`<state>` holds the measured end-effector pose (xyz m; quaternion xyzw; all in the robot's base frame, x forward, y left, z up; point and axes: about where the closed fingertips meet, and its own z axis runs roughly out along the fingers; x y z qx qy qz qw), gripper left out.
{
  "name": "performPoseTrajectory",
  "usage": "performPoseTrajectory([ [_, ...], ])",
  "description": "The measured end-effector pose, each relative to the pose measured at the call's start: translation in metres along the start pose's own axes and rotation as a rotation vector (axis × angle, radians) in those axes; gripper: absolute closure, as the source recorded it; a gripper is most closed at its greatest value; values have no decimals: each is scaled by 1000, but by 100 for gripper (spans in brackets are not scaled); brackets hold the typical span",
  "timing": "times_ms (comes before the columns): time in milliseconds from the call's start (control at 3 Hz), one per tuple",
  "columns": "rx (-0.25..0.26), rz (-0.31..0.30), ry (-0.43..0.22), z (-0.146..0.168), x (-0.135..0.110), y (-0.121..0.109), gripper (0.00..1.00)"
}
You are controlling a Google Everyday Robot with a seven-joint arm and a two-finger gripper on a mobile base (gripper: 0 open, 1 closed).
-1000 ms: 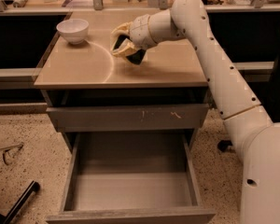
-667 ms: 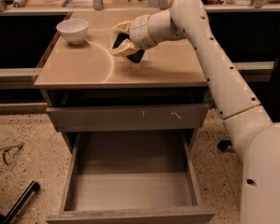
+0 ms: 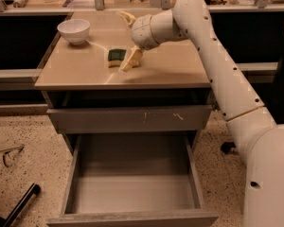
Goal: Pick sponge from middle drawer and place on counter
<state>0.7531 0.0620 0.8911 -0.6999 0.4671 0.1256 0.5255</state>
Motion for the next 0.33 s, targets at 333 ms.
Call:
performPoseTrajectory([
  [333, 72, -13, 22, -25, -6, -6, 0],
])
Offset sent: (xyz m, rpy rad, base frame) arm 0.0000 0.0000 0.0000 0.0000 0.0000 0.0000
